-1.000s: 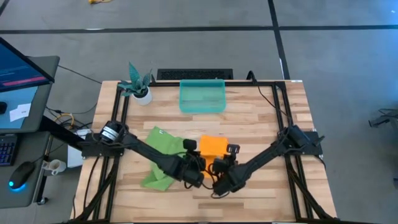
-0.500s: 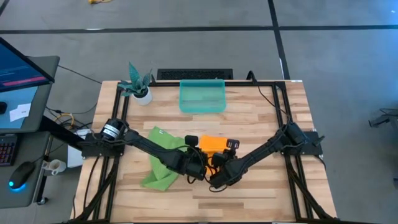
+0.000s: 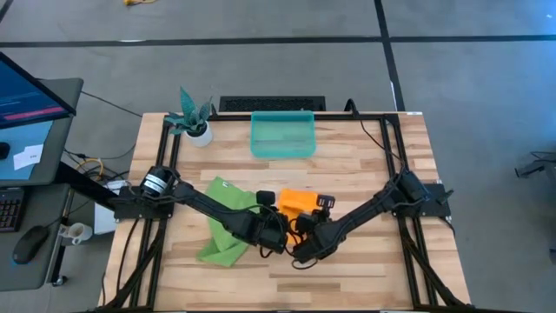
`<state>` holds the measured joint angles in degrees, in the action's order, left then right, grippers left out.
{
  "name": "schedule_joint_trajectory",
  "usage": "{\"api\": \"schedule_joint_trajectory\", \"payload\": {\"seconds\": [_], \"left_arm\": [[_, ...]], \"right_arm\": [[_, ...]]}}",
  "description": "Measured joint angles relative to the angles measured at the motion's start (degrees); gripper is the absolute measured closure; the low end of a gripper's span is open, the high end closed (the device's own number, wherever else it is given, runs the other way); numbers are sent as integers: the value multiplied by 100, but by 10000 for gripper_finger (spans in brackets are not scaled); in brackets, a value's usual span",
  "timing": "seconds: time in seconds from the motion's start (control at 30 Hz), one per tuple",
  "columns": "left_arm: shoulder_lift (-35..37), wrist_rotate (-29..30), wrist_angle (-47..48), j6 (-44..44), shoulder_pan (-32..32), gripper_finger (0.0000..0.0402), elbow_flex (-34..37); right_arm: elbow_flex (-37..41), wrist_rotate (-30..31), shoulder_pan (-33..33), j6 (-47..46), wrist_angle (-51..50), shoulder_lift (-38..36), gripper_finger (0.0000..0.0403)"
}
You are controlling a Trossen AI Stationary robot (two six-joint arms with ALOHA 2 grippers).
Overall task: Roll microfiber towels into tight, uniform cylinder then place into a basket
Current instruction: Roll the orange microfiber cloth
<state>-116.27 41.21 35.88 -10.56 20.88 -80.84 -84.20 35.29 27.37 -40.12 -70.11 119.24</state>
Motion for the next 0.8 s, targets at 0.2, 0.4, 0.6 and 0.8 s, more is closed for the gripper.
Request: {"api": "schedule_joint_trajectory", "payload": {"seconds": [0.2,0.4,0.6,0.8], "left_arm": [[0,53,350,-151,80,315,-2],[0,743,1309,-915,438,315,-6],[0,859,2213,-1955,753,317,-9],[0,867,2485,-2568,1012,317,-15]], "right_arm": [[0,54,-125,2,179,0,391],[-2,332,-73,-75,-22,0,398],[-9,611,126,-480,-207,-275,393],[8,739,23,-419,253,-396,398]]}}
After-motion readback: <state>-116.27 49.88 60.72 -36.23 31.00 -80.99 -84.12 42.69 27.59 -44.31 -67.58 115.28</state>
